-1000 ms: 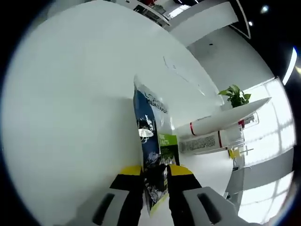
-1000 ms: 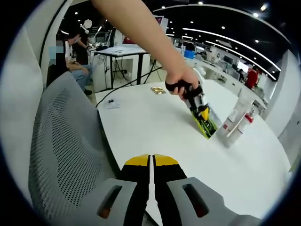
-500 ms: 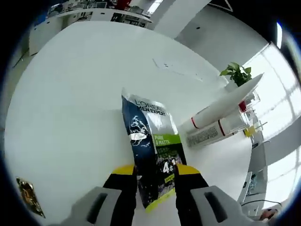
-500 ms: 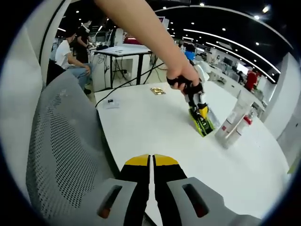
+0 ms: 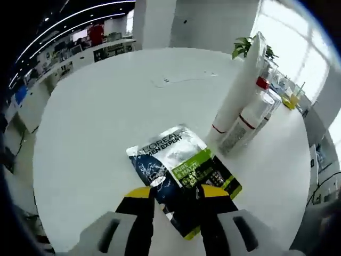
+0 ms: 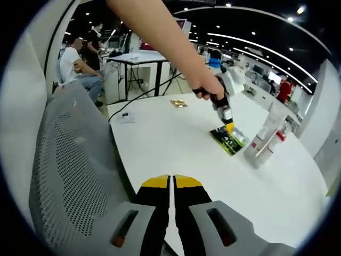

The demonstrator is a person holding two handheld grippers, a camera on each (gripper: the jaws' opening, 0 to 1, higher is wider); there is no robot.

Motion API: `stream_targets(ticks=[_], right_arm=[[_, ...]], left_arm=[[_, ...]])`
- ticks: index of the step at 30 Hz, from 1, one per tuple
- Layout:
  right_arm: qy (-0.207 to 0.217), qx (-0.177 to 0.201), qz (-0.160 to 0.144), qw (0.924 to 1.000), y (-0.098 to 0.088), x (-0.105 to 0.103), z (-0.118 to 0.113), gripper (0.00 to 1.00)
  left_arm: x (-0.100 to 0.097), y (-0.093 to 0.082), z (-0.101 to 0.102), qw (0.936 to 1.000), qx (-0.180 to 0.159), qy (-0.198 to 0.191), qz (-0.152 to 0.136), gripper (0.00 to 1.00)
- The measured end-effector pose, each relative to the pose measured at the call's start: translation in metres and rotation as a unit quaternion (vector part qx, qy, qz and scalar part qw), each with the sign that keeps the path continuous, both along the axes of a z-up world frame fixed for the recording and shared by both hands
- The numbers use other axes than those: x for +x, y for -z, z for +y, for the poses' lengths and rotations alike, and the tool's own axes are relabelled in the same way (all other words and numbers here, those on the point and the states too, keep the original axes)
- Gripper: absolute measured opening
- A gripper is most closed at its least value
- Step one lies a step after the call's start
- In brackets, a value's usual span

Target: Arrange the skincare products in the storage area until every visible bottle or jar stands upright without overlapping.

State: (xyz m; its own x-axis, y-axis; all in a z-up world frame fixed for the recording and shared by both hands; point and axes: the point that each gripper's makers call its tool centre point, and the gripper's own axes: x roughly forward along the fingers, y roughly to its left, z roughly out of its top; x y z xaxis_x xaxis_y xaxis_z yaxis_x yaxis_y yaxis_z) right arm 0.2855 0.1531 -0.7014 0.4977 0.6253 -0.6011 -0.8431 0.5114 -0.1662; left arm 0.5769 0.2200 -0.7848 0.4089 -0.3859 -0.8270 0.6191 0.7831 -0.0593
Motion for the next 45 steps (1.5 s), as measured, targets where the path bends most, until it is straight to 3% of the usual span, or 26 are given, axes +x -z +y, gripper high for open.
stream_targets(ticks=[1,4,11,13,17,22,28,29,31,32,34,36,37,38,45], right_arm=[[0.0,0.0,0.001,1.0,0.0,0.0,0.0,0.0],[0.002,-0.001,-0.001,1.0,0.0,0.001,-0.001,0.0],[0.015,-0.002,0.0,0.9999,0.001,0.004,-0.005,0.0],[0.016,-0.004,0.0,0.9999,0.001,0.004,-0.006,0.0],[0.02,-0.003,-0.002,0.9998,0.001,0.005,-0.007,0.0],[0.021,-0.002,-0.005,0.9998,0.0,0.005,-0.008,0.0],[0.026,-0.001,-0.008,0.9996,-0.001,0.007,-0.009,0.0],[0.027,0.0,-0.009,0.9996,-0.002,0.007,-0.009,0.0],[0.027,0.0,-0.01,0.9996,-0.002,0.007,-0.009,0.0],[0.027,0.0,-0.011,0.9996,-0.003,0.008,-0.009,0.0],[0.03,0.002,-0.012,0.9995,-0.004,0.008,-0.01,0.0],[0.033,0.004,-0.013,0.9994,-0.004,0.009,-0.011,0.0],[0.034,0.004,-0.013,0.9993,-0.004,0.01,-0.011,0.0],[0.034,0.003,-0.014,0.9993,-0.004,0.01,-0.011,0.0],[0.029,-0.003,-0.02,0.9994,-0.005,0.009,-0.01,0.0]], left_arm=[[0.002,0.005,0.0,0.9998,0.015,0.009,-0.004,0.25],[-0.001,0.02,-0.006,0.9988,-0.006,-0.031,0.038,0.27],[0.008,0.021,-0.01,0.9983,-0.019,-0.055,0.011,0.28],[0.008,0.021,-0.01,0.9988,-0.007,-0.047,-0.015,0.29],[0.006,0.021,-0.012,0.997,-0.031,-0.063,-0.033,0.31],[-0.001,0.021,-0.021,0.9971,-0.032,-0.057,-0.039,0.44],[-0.003,0.02,-0.021,0.9973,-0.024,-0.063,-0.029,0.49],[-0.002,0.018,-0.02,0.9973,-0.022,-0.061,-0.035,0.49],[0.009,0.006,-0.019,0.9951,-0.016,-0.048,-0.085,0.49],[0.011,0.004,-0.02,0.9947,-0.016,-0.04,-0.094,0.49],[0.01,0.008,-0.023,0.9959,-0.024,-0.039,-0.079,0.49],[0.002,0.02,-0.021,0.9979,-0.016,-0.047,-0.042,0.48],[0.002,0.024,-0.017,0.998,-0.007,-0.047,-0.042,0.49],[0.006,0.022,-0.018,0.996,-0.026,-0.067,-0.054,0.5],[0.003,0.024,-0.02,0.9957,-0.04,-0.063,-0.054,0.51]])
